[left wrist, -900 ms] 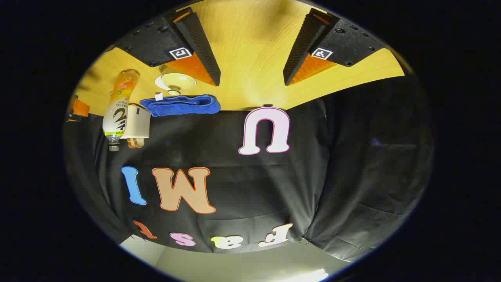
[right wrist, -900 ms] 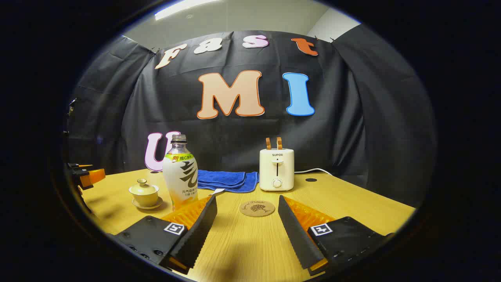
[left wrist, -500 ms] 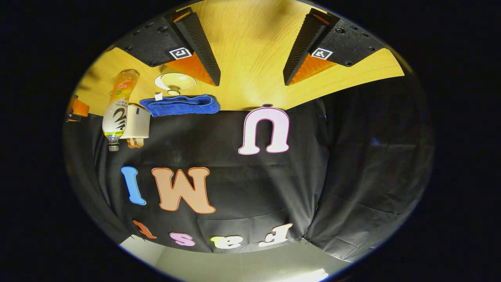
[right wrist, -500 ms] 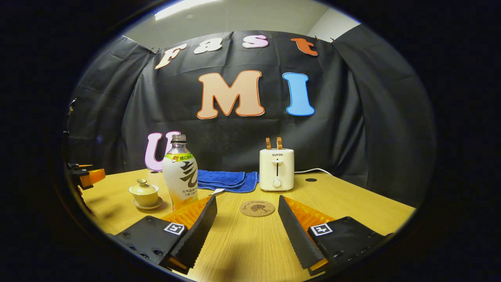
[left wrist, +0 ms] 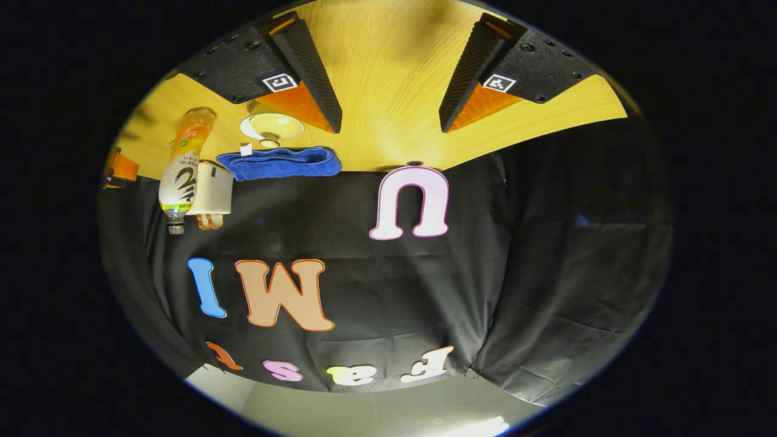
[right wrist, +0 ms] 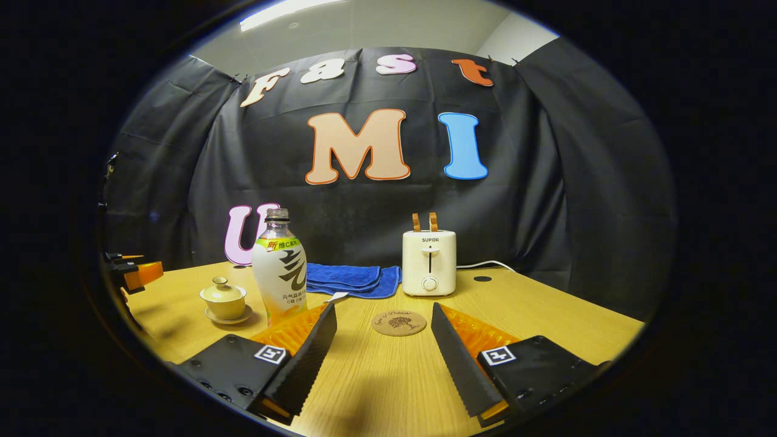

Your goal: Open the teacup lid with one hand, grasp the water bottle and pour water into the teacup with the other hand; after pouring, place the water bottle on the coaster and then close the teacup lid.

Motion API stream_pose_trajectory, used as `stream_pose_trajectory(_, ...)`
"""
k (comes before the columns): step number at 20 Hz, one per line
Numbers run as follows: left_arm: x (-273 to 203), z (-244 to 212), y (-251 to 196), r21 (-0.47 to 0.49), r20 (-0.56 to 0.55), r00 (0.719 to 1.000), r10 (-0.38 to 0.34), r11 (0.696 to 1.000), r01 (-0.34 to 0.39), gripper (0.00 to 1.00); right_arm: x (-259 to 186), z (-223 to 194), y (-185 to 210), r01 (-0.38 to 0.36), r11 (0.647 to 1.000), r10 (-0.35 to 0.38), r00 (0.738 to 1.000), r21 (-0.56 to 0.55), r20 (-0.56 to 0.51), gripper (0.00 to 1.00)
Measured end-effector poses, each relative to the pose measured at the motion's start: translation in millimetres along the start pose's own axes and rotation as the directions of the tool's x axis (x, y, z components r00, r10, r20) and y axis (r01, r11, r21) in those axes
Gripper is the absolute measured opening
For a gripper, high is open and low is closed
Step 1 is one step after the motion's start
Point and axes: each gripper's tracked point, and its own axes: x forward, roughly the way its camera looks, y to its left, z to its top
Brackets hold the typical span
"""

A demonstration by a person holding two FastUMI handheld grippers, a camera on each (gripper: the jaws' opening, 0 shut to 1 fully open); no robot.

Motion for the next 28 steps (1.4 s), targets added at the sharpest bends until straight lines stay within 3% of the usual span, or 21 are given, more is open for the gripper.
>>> stream_pose_trajectory(6,0.3,0.1,-4.0,-0.002,0.001,1.000,-0.018,1.000,0.018,0.94,0.4,0.2,-0.1,0.000,1.000,0.000,1.000,0.000,0.000,0.95)
stream_pose_trajectory(7,0.6,-0.5,-5.3,-0.002,0.001,1.000,-0.024,1.000,0.024,0.94,0.5,0.4,-0.2,0.000,1.000,0.000,1.000,0.000,0.000,0.99)
stream_pose_trajectory(9,0.9,-0.6,-9.3,-0.002,0.001,0.999,-0.041,0.999,0.041,0.94,0.5,0.3,-0.3,0.000,1.000,0.000,1.000,0.000,0.000,0.95)
stream_pose_trajectory(10,1.5,-0.4,-11.4,-0.003,0.001,0.999,-0.049,0.999,0.049,0.94,0.5,-0.1,0.0,-0.001,1.000,0.001,1.000,0.000,0.000,1.00)
stream_pose_trajectory(14,3.8,-0.1,-19.9,-0.005,0.002,0.997,-0.082,0.997,0.082,0.94,0.4,0.1,-0.2,-0.001,1.000,0.001,1.000,0.000,0.000,0.97)
stream_pose_trajectory(23,17.3,-0.5,-75.3,-0.011,0.007,0.957,-0.289,0.957,0.289,0.94,0.5,0.3,-0.4,-0.001,1.000,0.001,1.000,0.000,0.000,0.95)
stream_pose_trajectory(28,25.3,-0.3,-110.2,-0.012,0.011,0.909,-0.416,0.909,0.417,0.94,0.5,0.1,-0.4,-0.001,1.000,0.001,1.000,0.000,0.000,0.95)
